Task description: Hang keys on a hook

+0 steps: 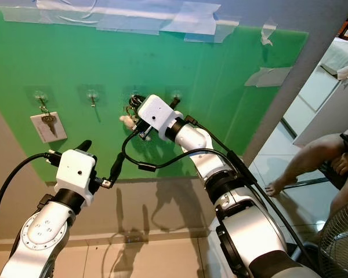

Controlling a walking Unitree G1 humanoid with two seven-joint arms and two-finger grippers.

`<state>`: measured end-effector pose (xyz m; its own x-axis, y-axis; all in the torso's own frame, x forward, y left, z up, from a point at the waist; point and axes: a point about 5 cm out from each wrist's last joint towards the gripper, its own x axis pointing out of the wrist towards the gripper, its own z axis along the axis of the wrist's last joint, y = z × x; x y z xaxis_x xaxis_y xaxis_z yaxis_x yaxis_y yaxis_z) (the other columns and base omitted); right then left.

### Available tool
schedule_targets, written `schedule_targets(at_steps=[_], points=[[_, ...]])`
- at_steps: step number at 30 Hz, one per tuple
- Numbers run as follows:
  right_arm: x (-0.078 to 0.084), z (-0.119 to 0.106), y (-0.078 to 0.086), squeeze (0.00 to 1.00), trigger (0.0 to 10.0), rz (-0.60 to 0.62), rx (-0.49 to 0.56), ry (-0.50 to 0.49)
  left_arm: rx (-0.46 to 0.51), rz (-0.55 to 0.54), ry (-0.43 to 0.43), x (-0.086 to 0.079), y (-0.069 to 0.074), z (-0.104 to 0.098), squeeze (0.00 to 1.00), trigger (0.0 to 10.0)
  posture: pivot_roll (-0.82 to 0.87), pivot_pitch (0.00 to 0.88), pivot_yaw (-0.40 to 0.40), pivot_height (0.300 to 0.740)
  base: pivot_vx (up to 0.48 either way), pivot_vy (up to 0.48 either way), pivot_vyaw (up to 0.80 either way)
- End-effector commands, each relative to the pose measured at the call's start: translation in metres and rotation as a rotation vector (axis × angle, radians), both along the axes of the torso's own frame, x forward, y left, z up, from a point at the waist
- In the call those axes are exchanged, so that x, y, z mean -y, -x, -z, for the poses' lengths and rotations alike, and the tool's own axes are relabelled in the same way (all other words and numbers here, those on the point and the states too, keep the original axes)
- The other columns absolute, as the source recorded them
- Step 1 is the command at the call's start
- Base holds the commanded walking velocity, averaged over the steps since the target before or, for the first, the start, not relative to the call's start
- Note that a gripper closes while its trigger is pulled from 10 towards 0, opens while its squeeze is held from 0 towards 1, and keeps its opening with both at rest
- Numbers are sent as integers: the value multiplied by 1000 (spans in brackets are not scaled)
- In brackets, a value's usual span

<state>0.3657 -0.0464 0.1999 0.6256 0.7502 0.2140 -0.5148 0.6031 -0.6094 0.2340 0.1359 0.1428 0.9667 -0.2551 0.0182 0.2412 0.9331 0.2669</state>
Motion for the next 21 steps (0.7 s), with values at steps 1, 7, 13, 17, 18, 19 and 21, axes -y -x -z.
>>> schedule_targets(at_steps=[1,7,13,17,18,19,21], points=[[5,-11,-3,0,0,14,48,-9,6,21,-4,3,2,0,0,10000,49,0,-75,740,0,0,0],[4,-7,0,0,0,2,37,-17,2,24,-3,3,1,0,0,10000,42,0,-69,740,0,0,0],[7,-3,-2,0,0,22,28,-11,2,34,-5,4,0,0,0,10000,34,0,-60,740,0,0,0],[9,2,-6,0,0,52,-51,-42,1,39,-6,5,-1,0,0,10000,35,0,-59,740,0,0,0],[9,2,-6,0,0,52,-51,-42,1,39,-6,5,-1,0,0,10000,35,0,-59,740,0,0,0],[10,6,-9,0,0,64,-107,-67,1,40,-7,5,-1,-1,0,10000,36,0,-59,740,0,0,0],[10,8,-9,0,0,68,-120,-67,2,40,-7,5,-1,-1,0,10000,37,0,-59,740,0,0,0]])
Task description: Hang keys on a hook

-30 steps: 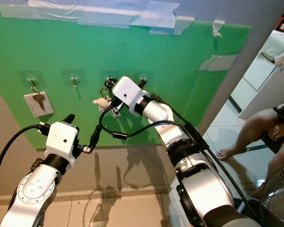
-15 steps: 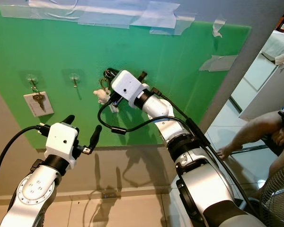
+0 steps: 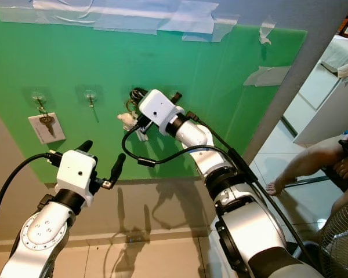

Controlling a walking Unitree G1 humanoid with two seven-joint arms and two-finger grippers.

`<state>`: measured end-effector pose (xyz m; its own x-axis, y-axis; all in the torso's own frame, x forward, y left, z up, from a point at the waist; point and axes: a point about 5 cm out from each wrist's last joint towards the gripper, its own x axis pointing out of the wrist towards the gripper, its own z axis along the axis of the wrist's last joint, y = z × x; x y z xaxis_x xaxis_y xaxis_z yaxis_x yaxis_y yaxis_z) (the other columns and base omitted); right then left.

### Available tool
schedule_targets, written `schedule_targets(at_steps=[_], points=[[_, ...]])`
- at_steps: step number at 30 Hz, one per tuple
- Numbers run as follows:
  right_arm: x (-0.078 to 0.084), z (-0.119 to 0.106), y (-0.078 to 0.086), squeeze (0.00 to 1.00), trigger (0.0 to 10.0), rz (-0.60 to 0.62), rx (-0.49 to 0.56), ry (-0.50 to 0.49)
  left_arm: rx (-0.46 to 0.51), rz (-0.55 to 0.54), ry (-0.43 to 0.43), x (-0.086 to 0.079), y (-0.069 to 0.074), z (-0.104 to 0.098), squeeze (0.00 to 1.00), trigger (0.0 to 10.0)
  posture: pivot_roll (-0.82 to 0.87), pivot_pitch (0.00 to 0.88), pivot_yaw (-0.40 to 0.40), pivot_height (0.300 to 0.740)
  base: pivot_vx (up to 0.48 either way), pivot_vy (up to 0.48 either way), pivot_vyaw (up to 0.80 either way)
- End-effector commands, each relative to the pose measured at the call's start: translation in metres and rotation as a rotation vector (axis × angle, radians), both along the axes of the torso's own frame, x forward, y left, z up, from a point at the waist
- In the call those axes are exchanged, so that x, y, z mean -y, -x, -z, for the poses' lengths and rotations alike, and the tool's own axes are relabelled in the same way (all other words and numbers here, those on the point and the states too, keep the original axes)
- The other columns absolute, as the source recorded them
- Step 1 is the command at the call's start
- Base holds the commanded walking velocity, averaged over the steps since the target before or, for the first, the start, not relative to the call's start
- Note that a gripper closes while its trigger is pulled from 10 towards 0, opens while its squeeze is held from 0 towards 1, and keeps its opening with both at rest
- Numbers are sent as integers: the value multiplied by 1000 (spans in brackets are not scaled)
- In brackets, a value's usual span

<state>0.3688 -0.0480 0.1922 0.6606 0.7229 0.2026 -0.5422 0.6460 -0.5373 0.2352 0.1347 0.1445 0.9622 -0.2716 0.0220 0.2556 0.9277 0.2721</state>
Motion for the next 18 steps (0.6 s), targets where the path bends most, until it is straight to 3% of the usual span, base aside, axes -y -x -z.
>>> schedule_targets(at_steps=[1,18], points=[[8,5,-6,0,0,45,-77,-18,-4,23,-3,4,-1,1,0,10000,39,0,-60,740,0,0,0],[11,21,-7,0,0,43,-219,-41,-6,24,-4,6,0,2,0,10000,35,0,-63,740,0,0,0]])
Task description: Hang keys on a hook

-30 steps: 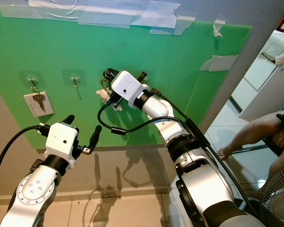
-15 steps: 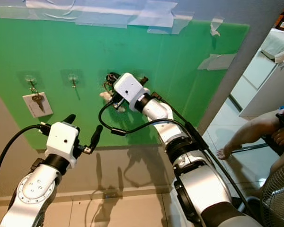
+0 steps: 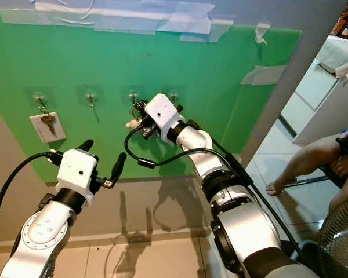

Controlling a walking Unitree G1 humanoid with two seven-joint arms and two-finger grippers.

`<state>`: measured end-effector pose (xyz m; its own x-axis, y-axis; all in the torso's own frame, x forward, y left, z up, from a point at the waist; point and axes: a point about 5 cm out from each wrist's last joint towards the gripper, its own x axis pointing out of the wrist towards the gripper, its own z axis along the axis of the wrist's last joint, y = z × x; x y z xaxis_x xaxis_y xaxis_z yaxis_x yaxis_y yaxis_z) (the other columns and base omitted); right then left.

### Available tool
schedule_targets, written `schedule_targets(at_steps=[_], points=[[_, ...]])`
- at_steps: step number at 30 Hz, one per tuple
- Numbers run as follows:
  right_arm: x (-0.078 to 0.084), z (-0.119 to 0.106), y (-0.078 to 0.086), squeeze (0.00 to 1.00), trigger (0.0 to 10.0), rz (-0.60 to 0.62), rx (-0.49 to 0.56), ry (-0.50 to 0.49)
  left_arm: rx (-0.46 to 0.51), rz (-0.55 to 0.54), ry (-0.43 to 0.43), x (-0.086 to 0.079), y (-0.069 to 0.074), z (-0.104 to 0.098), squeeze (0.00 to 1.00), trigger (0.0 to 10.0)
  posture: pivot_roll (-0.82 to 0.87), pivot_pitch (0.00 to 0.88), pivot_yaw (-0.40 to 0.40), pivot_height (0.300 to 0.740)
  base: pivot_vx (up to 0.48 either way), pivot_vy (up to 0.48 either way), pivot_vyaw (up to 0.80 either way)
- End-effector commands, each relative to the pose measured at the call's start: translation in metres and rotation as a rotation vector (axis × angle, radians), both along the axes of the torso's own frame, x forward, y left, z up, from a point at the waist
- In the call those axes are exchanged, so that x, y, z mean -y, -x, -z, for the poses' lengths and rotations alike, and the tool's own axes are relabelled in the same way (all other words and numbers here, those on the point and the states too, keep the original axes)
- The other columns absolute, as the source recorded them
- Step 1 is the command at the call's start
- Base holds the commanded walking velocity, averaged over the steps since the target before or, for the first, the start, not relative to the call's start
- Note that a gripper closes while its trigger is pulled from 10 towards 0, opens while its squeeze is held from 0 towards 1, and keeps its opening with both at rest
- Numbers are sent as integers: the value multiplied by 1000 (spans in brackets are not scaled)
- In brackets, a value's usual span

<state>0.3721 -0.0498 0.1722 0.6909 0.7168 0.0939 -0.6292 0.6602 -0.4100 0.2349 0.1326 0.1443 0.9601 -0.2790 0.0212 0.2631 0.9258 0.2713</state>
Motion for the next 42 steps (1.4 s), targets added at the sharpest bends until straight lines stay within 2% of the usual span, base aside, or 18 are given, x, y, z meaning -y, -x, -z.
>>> schedule_targets(at_steps=[1,2,3,5,6,8,16,34,42], points=[[9,-2,-4,0,0,39,0,-4,-5,16,-5,4,0,1,0,10000,36,0,-64,740,0,0,0],[9,-2,-4,0,0,39,0,-4,-5,16,-5,4,0,1,0,10000,36,0,-64,740,0,0,0],[8,-8,-3,0,0,45,70,15,-5,15,-5,4,0,2,0,10000,37,0,-65,740,0,0,0],[8,-10,-3,0,0,46,90,20,-5,14,-5,4,0,2,0,10000,37,0,-65,740,0,0,0],[8,-15,-2,0,0,43,151,41,-5,13,-5,4,1,2,0,10000,38,0,-67,740,0,0,0],[8,-18,-1,0,0,39,188,45,-5,11,-4,3,1,2,0,10000,39,0,-68,740,0,0,0],[6,-23,4,0,0,24,270,50,-5,11,-5,3,2,2,0,10000,37,0,-65,740,0,0,0],[-6,-33,1,0,0,13,302,74,-5,11,-8,4,4,2,0,10000,47,0,-74,740,0,0,0],[-8,-23,-2,0,0,24,229,109,-6,10,-8,4,4,3,0,10000,46,0,-74,740,0,0,0]])
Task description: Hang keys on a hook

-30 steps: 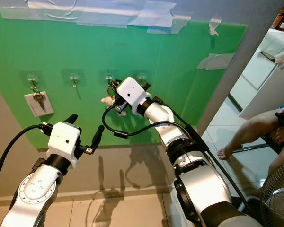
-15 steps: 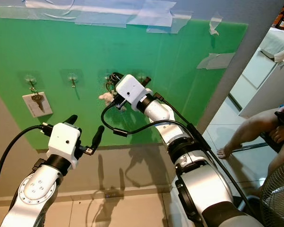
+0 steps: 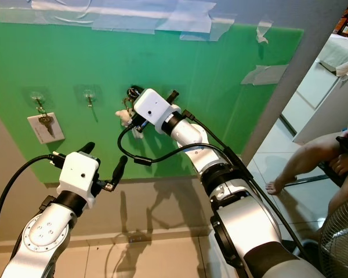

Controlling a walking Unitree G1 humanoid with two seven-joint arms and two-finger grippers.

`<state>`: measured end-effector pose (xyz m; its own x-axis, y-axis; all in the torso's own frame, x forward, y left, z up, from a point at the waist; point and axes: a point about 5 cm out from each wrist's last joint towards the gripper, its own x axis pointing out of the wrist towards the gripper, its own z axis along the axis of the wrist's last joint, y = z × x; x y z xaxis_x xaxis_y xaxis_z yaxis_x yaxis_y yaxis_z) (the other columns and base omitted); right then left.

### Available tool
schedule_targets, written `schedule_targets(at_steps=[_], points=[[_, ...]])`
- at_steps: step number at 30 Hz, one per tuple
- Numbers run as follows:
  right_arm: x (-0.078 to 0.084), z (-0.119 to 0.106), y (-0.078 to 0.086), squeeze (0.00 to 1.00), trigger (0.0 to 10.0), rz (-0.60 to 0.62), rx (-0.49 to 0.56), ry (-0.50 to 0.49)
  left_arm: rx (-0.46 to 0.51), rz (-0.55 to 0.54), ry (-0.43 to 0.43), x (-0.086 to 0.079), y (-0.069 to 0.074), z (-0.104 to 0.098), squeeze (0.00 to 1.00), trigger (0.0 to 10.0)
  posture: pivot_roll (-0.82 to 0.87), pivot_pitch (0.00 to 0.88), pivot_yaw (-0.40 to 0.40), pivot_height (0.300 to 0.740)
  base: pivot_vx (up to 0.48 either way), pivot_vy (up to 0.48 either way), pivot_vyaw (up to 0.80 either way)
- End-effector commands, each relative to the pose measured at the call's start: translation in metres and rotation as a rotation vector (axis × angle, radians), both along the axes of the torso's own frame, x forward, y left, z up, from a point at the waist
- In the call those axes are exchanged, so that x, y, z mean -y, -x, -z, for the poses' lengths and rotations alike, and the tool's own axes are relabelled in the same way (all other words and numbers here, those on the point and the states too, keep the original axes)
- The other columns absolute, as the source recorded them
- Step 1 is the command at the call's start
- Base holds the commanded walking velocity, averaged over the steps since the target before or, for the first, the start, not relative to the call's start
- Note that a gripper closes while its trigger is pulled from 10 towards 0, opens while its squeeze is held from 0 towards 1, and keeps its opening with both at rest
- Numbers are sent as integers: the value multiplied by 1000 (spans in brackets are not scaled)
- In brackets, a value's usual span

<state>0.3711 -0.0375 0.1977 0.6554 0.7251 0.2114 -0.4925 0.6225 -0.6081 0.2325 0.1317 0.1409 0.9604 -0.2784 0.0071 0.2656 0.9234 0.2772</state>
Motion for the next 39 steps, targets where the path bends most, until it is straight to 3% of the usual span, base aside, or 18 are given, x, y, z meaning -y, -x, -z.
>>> schedule_targets(at_steps=[1,27,28,29,30,39], points=[[4,3,-3,0,0,23,-29,26,5,11,1,4,2,-1,0,10000,46,0,-74,740,0,0,0],[14,19,-8,0,0,92,-86,105,4,12,-1,5,2,-1,0,10000,46,0,-76,740,0,0,0],[14,19,-8,0,549,97,-88,108,4,12,-1,5,2,-1,0,10000,47,0,-76,740,0,0,0],[15,20,-8,0,5725,103,-90,111,5,12,-1,5,2,-1,0,10000,47,0,-76,740,0,0,0],[15,21,-8,0,10000,108,-92,114,5,12,-2,5,2,-1,0,10000,47,0,-76,740,0,0,0],[19,25,-10,0,10000,139,-105,141,6,13,-4,5,2,-1,0,10000,48,0,-76,740,0,0,0]])
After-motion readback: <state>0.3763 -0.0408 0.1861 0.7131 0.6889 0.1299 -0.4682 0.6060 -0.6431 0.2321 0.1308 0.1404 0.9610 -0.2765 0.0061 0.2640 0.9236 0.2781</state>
